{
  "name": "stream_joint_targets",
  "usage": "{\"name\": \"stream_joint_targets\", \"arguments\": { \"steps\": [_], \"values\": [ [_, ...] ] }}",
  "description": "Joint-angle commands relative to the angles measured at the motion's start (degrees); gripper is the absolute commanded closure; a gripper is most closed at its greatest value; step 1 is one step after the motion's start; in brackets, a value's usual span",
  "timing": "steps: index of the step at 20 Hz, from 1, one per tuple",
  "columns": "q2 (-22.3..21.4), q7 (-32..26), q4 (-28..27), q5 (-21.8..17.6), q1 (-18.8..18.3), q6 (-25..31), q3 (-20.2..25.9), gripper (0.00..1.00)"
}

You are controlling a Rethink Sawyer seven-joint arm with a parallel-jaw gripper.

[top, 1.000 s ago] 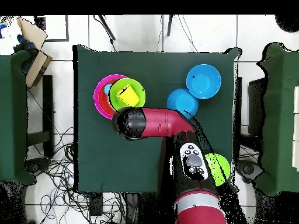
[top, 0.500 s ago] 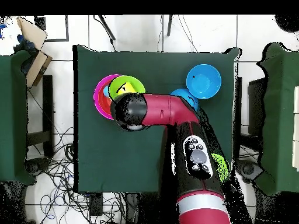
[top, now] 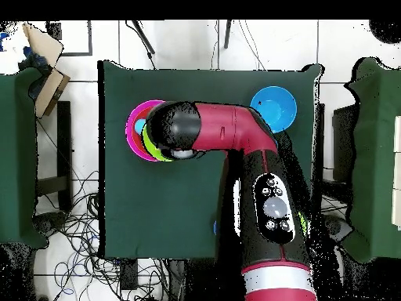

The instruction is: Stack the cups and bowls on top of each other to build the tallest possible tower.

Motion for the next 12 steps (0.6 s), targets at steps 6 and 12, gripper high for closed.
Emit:
{"name": "stream_joint_targets", "arguments": {
  "steps": [6, 12],
  "values": [
    [-1.0, -6.4, -5.1, -2.3, -0.3, 9.3, 5.5, 1.00],
    [1.3, -6.4, -4.9, -3.2, -0.4, 4.8, 5.9, 1.00]
  ]
}}
